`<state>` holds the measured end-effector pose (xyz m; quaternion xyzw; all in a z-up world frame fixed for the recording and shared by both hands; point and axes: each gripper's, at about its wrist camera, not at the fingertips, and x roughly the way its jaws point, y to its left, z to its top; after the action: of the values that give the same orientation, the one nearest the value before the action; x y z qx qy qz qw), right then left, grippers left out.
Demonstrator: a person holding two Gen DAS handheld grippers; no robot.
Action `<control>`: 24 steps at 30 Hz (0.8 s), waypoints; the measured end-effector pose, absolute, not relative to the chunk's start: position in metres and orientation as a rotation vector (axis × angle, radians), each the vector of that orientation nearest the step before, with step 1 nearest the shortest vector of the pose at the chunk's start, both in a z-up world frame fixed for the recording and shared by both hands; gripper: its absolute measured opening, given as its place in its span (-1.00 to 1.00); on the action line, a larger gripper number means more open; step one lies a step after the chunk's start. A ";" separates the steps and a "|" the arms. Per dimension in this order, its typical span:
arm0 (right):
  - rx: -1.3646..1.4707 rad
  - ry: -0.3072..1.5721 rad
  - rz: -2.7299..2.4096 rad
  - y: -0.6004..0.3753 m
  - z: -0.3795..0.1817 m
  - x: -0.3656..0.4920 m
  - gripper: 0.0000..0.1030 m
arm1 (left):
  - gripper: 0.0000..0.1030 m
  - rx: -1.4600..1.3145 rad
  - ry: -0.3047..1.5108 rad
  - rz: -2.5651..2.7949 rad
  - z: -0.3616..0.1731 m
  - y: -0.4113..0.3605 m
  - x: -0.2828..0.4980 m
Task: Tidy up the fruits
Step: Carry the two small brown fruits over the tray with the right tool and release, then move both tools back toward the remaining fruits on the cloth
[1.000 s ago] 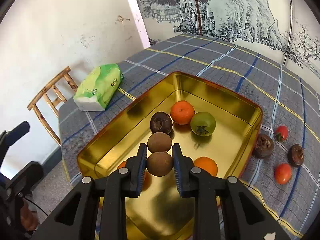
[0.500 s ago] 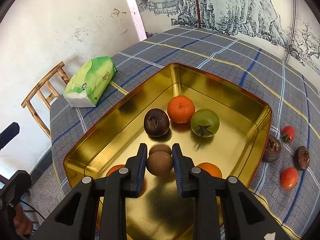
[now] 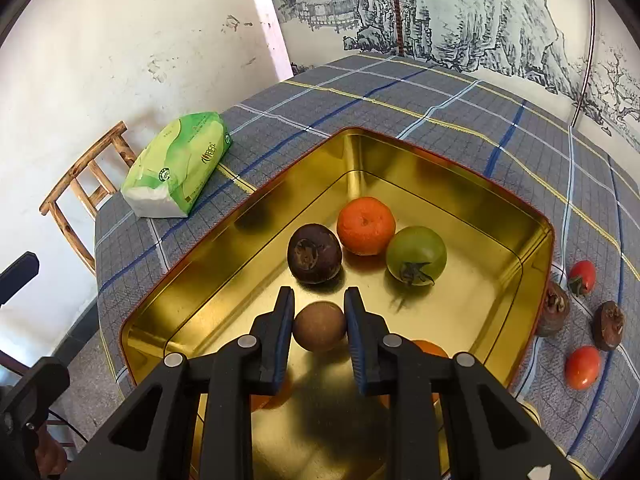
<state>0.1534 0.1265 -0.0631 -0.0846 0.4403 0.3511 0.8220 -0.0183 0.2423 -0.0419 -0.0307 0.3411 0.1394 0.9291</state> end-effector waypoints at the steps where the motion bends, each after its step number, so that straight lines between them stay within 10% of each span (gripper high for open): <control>1: -0.176 0.932 0.746 0.126 -0.062 0.153 -0.53 | 1.00 -0.062 0.700 0.286 -0.043 0.242 -0.018; 24: 0.090 0.725 0.592 -0.042 -0.032 0.122 -0.14 | 1.00 -0.023 0.698 0.276 -0.037 0.227 -0.021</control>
<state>0.1223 -0.0422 -0.0318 0.0435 0.3494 0.2850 0.8915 -0.0205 0.2267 -0.0371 -0.0112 0.3406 0.1350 0.9304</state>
